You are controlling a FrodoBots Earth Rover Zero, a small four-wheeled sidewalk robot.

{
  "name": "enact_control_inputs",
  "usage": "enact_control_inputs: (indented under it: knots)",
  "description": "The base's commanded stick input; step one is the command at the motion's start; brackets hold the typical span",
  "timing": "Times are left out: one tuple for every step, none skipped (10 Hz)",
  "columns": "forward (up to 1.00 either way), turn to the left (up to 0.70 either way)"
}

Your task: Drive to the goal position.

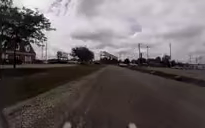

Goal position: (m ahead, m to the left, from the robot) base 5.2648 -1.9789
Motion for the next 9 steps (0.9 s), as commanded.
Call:
enact_control_inputs:
  knots:
    - [0.60,0.00]
    - [0.60,0.00]
    - [0.60,0.00]
    - [0.60,0.00]
    - [0.60,0.00]
    - [0.60,0.00]
    - [0.60,0.00]
    - [0.60,0.00]
    - [0.60,0.00]
